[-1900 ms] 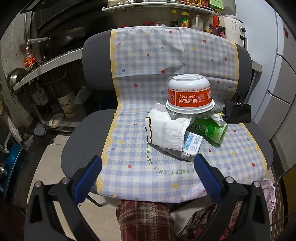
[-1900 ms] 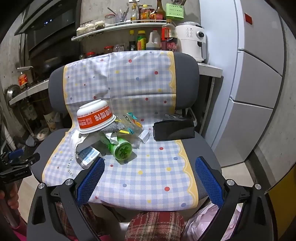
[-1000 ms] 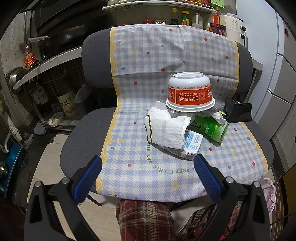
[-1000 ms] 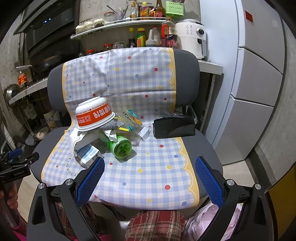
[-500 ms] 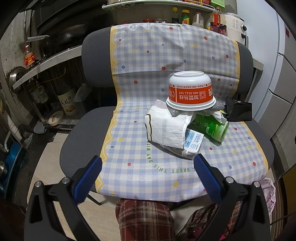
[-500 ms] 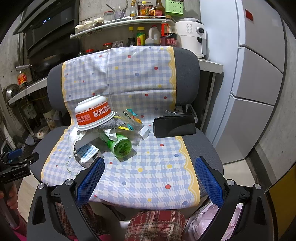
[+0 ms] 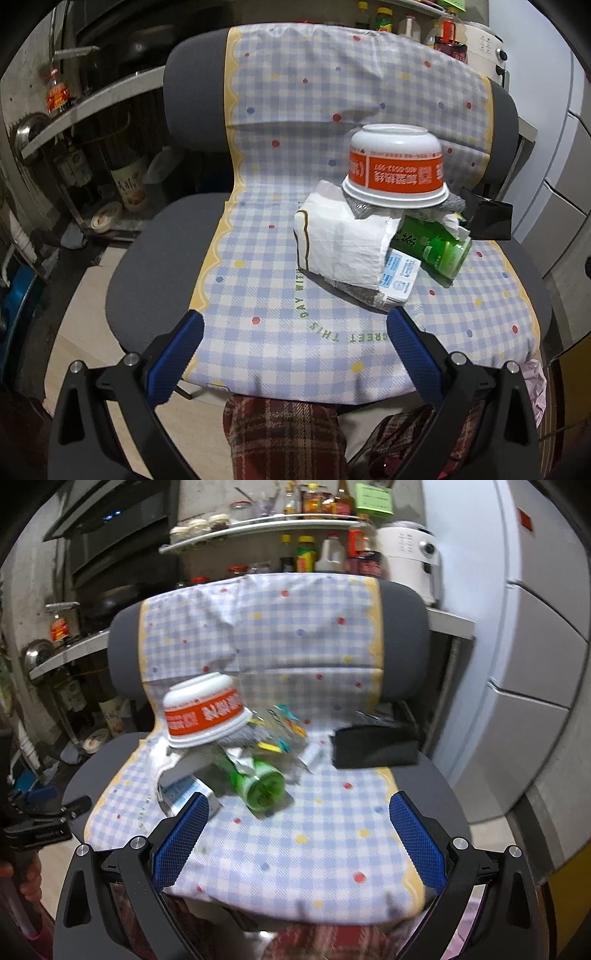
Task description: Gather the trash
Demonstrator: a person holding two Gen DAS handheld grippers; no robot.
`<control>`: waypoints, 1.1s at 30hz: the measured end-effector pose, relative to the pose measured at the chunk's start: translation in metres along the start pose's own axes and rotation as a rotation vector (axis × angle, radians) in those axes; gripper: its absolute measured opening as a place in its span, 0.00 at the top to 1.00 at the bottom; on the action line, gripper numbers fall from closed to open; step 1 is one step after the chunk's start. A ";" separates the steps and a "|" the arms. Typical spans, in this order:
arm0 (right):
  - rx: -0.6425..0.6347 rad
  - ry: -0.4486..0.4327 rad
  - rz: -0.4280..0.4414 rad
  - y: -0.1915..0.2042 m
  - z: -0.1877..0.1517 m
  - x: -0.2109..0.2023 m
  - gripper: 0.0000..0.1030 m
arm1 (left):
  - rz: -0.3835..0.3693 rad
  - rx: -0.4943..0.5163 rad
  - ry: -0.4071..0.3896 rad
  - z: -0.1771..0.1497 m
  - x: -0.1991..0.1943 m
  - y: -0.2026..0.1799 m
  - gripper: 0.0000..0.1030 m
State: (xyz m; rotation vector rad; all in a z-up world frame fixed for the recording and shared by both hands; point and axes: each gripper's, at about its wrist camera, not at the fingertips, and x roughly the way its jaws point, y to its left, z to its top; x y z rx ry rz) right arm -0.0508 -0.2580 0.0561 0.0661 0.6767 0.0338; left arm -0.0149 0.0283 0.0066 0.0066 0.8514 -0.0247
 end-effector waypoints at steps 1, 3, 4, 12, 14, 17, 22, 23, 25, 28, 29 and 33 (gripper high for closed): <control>-0.024 0.017 0.001 0.003 0.002 0.007 0.06 | 0.012 0.001 -0.002 0.000 0.003 0.001 0.06; -0.061 0.004 0.019 0.013 0.010 0.020 0.06 | 0.034 0.008 -0.005 0.002 0.011 0.004 0.06; -0.076 0.004 0.034 0.018 0.014 0.028 0.06 | 0.045 0.009 0.004 0.004 0.015 0.005 0.06; -0.213 -0.061 0.030 0.066 0.055 0.090 0.07 | 0.060 -0.004 -0.014 0.031 0.033 0.018 0.06; -0.220 -0.066 0.051 0.075 0.069 0.105 0.08 | 0.022 -0.018 -0.014 0.038 0.036 0.021 0.06; -0.224 -0.087 0.056 0.087 0.091 0.125 0.10 | 0.008 -0.024 -0.010 0.047 0.042 0.021 0.06; -0.221 -0.087 0.040 0.101 0.117 0.160 0.11 | 0.011 -0.034 -0.013 0.058 0.052 0.023 0.06; -0.216 -0.083 0.038 0.103 0.119 0.165 0.12 | 0.014 -0.038 -0.014 0.059 0.053 0.023 0.06; -0.202 -0.071 0.029 0.103 0.122 0.173 0.12 | 0.022 -0.042 -0.017 0.063 0.056 0.023 0.06; -0.187 -0.036 0.010 0.094 0.120 0.179 0.12 | 0.023 -0.040 -0.014 0.063 0.058 0.022 0.06; -0.184 -0.031 0.007 0.092 0.119 0.177 0.12 | 0.024 -0.038 -0.013 0.062 0.058 0.022 0.06; -0.182 -0.004 -0.031 0.069 0.101 0.159 0.11 | 0.016 -0.026 -0.004 0.058 0.058 0.016 0.06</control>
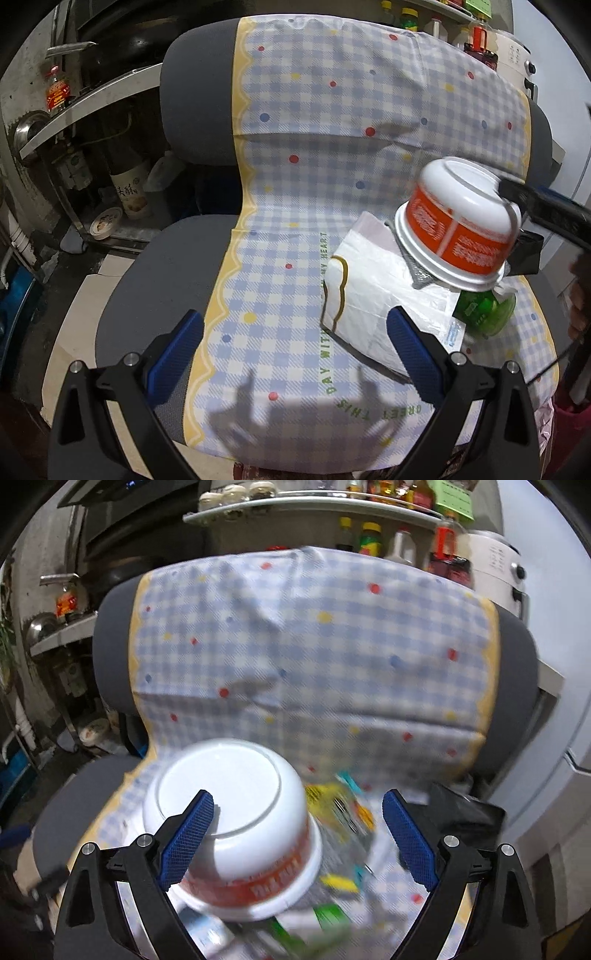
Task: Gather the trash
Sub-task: 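Grasp the white noodle bowl rim with the right gripper and lift it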
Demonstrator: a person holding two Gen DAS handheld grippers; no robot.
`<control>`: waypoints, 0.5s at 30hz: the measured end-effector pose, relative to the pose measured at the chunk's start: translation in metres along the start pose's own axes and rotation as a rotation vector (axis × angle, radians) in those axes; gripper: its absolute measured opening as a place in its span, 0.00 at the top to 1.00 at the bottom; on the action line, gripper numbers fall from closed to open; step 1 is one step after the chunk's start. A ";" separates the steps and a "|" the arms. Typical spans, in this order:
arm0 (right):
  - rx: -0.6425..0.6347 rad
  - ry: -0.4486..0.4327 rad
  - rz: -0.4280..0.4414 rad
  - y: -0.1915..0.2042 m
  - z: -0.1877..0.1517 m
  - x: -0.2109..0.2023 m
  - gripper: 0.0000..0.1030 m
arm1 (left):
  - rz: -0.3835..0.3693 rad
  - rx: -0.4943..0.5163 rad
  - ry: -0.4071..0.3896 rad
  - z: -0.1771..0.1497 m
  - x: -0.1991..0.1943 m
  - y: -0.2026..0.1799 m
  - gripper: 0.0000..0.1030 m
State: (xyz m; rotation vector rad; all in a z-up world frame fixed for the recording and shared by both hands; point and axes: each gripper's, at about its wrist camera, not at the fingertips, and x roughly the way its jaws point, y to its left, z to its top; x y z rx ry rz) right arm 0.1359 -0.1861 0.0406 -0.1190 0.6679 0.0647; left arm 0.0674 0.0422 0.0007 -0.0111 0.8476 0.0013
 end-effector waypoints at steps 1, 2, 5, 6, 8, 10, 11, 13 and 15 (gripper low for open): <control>0.003 0.009 -0.003 -0.004 -0.005 -0.002 0.11 | -0.004 0.004 0.001 -0.002 -0.001 -0.002 0.06; 0.005 0.027 -0.018 -0.013 -0.014 -0.008 0.11 | -0.010 0.011 0.003 -0.003 -0.001 -0.005 0.06; 0.047 0.049 -0.042 -0.039 -0.039 -0.021 0.11 | -0.027 0.037 0.007 -0.008 -0.002 -0.017 0.06; 0.076 0.052 -0.052 -0.050 -0.048 -0.027 0.11 | -0.037 0.048 0.011 -0.010 -0.001 -0.023 0.06; 0.118 0.063 -0.081 -0.066 -0.059 -0.033 0.11 | -0.055 0.068 0.019 -0.014 0.001 -0.033 0.06; 0.159 0.086 -0.117 -0.082 -0.076 -0.037 0.11 | -0.064 0.091 0.035 -0.019 0.006 -0.045 0.06; 0.170 0.103 -0.135 -0.087 -0.085 -0.038 0.11 | -0.070 0.103 0.039 -0.021 0.007 -0.051 0.06; 0.195 0.123 -0.158 -0.098 -0.102 -0.040 0.11 | -0.073 0.134 0.053 -0.026 0.011 -0.064 0.06; 0.231 0.139 -0.155 -0.109 -0.120 -0.049 0.10 | -0.069 0.159 0.065 -0.031 0.014 -0.074 0.06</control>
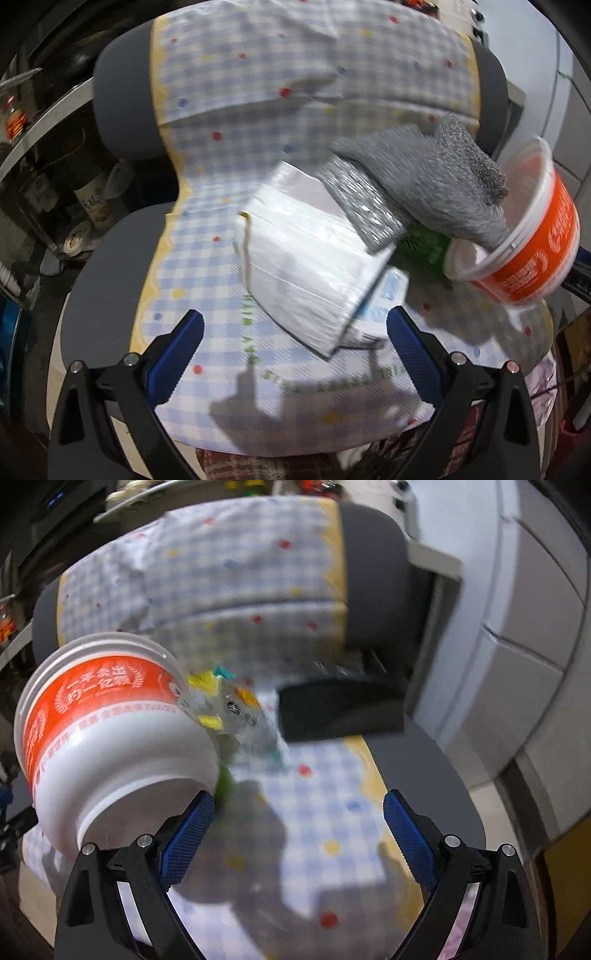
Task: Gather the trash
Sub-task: 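Grasp the white noodle bowl rim with the right gripper and lift it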
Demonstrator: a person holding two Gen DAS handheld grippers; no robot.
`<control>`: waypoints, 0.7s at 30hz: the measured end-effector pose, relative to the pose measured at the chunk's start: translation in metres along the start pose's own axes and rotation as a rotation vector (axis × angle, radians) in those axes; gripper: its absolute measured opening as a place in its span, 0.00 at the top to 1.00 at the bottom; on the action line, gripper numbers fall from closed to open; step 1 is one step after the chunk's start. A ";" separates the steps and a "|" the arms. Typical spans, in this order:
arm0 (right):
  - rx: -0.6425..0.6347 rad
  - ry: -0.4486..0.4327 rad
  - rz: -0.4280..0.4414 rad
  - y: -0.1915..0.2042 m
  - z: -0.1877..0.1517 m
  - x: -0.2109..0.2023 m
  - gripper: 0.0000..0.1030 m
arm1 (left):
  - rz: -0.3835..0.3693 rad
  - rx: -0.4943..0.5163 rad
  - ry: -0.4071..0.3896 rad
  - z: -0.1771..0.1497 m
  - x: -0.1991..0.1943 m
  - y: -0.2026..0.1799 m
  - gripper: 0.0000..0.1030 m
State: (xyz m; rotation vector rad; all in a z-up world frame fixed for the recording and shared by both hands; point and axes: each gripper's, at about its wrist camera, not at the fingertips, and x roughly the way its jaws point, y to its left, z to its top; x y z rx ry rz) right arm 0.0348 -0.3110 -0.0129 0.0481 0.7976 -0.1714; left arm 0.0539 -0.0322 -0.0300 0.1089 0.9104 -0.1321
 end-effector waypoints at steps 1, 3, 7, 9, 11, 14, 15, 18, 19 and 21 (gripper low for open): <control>0.016 0.007 0.006 -0.007 -0.009 -0.005 0.10 | 0.000 0.005 0.004 -0.002 0.001 -0.003 0.06; 0.030 0.040 0.013 -0.013 -0.023 -0.007 0.10 | -0.008 0.013 0.014 -0.005 0.003 -0.011 0.06; 0.080 0.104 0.117 -0.015 -0.049 -0.011 0.10 | -0.054 0.073 0.039 -0.014 0.011 -0.044 0.06; 0.094 0.116 0.128 -0.008 -0.055 -0.006 0.11 | -0.076 0.091 0.055 -0.020 0.018 -0.060 0.07; 0.093 0.112 0.117 -0.005 -0.055 0.000 0.11 | -0.097 0.102 0.079 -0.025 0.023 -0.073 0.07; 0.086 0.082 0.048 -0.012 -0.051 0.004 0.11 | -0.091 0.119 0.069 -0.024 0.024 -0.081 0.07; 0.080 0.058 -0.006 -0.018 -0.049 0.002 0.11 | -0.088 0.119 0.061 -0.022 0.024 -0.081 0.07; 0.094 0.003 -0.077 -0.044 -0.049 -0.015 0.11 | -0.099 0.110 0.018 -0.014 0.020 -0.080 0.07; 0.101 -0.012 -0.084 -0.051 -0.050 -0.020 0.11 | -0.099 0.111 0.004 -0.012 0.017 -0.080 0.07; 0.126 -0.057 -0.071 -0.068 -0.054 -0.035 0.11 | -0.100 0.114 -0.029 -0.009 0.012 -0.079 0.07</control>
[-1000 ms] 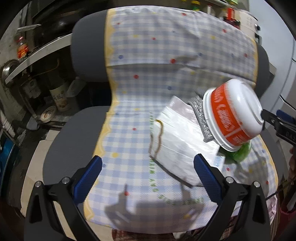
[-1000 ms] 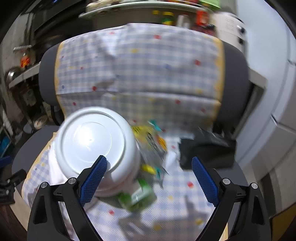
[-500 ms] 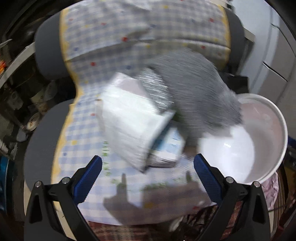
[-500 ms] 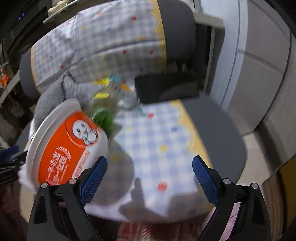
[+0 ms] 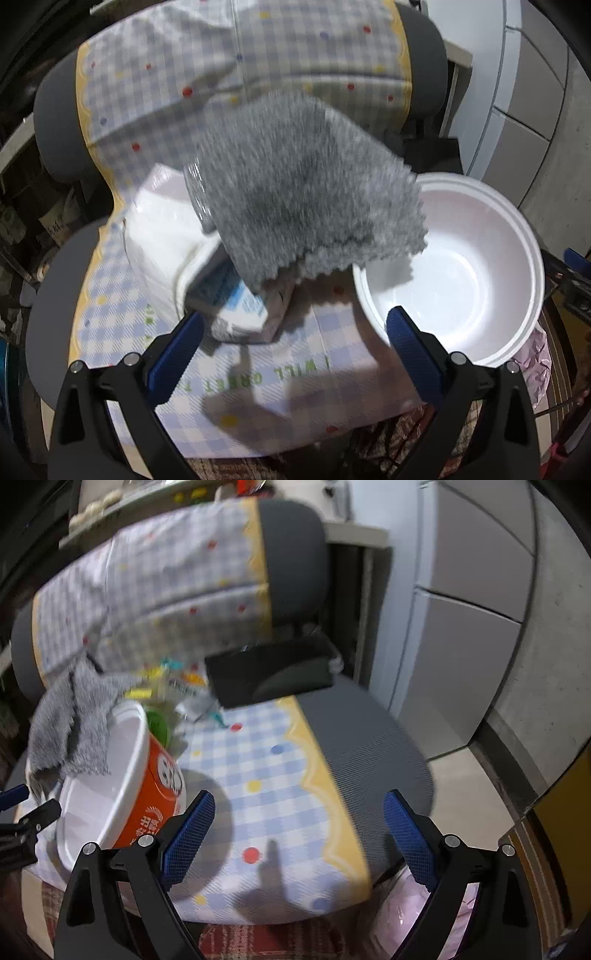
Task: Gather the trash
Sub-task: 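Grasp the white noodle bowl rim with the right gripper and lift it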
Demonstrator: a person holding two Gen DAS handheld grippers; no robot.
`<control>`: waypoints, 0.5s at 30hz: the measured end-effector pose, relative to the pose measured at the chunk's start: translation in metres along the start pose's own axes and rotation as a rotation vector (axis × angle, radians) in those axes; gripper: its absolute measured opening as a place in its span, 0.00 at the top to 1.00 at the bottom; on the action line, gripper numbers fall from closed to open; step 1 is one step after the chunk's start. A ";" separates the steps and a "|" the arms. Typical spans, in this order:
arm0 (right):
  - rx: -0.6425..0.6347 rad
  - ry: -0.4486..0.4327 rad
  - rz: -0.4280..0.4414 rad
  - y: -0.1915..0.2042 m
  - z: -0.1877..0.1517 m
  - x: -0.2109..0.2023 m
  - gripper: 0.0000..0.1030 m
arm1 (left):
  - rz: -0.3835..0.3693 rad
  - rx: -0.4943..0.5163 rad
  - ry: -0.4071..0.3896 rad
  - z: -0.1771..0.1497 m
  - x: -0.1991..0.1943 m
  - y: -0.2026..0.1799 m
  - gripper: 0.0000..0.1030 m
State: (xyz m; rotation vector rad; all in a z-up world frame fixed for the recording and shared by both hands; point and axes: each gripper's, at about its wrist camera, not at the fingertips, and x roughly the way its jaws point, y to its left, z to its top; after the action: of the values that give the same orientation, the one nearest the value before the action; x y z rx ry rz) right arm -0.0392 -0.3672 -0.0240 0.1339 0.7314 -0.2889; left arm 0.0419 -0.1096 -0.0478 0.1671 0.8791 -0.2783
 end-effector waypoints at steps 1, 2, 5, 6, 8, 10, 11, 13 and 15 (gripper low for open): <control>0.015 -0.017 0.022 -0.007 -0.001 -0.006 0.11 | 0.000 0.002 -0.006 0.001 -0.001 0.002 0.07; 0.031 -0.030 0.049 -0.012 -0.003 -0.011 0.11 | -0.007 0.003 -0.014 0.000 -0.004 0.002 0.07; 0.082 -0.057 0.148 -0.021 -0.008 -0.022 0.17 | -0.027 0.002 -0.035 0.000 -0.012 0.001 0.07; 0.095 -0.067 0.177 -0.022 -0.008 -0.025 0.37 | -0.029 0.001 -0.041 0.000 -0.014 0.002 0.07; 0.111 -0.069 0.216 -0.019 -0.007 -0.027 0.51 | -0.027 -0.001 -0.056 -0.002 -0.022 0.003 0.07; 0.101 -0.049 0.266 -0.011 -0.006 -0.025 0.57 | -0.002 -0.003 -0.075 -0.005 -0.030 0.011 0.07; 0.094 -0.032 0.281 -0.006 -0.006 -0.022 0.57 | 0.013 -0.006 -0.082 -0.005 -0.032 0.017 0.07; 0.074 0.013 0.315 0.005 -0.005 -0.015 0.56 | 0.046 -0.017 -0.093 -0.008 -0.038 0.031 0.07; 0.065 0.045 0.313 0.012 -0.007 -0.007 0.55 | 0.077 -0.044 -0.088 -0.009 -0.039 0.046 0.07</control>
State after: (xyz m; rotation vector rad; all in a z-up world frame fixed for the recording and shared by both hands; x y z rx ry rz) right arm -0.0449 -0.3523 -0.0243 0.3137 0.7344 -0.0105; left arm 0.0252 -0.0572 -0.0215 0.1465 0.7889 -0.1931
